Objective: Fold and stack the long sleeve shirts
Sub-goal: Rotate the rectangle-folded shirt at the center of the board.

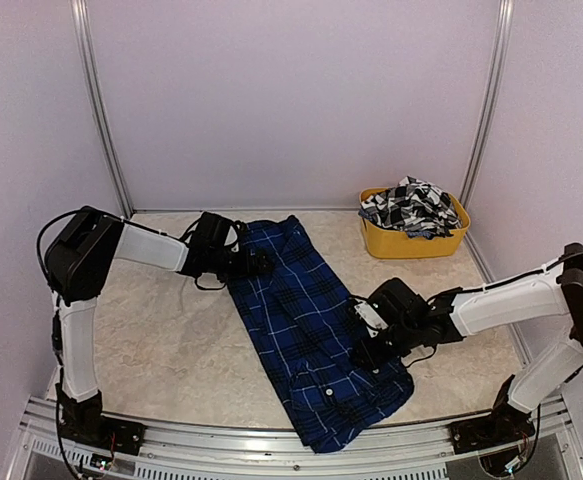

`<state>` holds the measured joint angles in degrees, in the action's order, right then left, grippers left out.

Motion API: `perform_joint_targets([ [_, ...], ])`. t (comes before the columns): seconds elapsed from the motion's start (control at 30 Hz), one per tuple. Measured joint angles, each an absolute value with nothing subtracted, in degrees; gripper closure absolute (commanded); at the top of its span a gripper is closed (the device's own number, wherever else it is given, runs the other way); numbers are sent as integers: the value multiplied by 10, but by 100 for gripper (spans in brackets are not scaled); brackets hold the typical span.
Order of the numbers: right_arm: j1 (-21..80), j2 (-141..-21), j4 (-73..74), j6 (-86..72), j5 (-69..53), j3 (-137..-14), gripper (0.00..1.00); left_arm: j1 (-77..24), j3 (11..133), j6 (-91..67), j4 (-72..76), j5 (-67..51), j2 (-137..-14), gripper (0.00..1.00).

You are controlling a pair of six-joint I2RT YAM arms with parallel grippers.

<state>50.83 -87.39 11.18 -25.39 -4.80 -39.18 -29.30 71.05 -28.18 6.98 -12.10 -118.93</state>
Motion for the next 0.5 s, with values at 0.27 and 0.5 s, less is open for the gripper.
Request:
perform_joint_targets([
  [0.27,521,-883,52,-283,-82,-379,63,-285,873,-266,38,-126,-1296,1],
  [0.5,545,-956,-4,-322,-103,-432,64,-260,994,-251,19,-132,-1370,1],
])
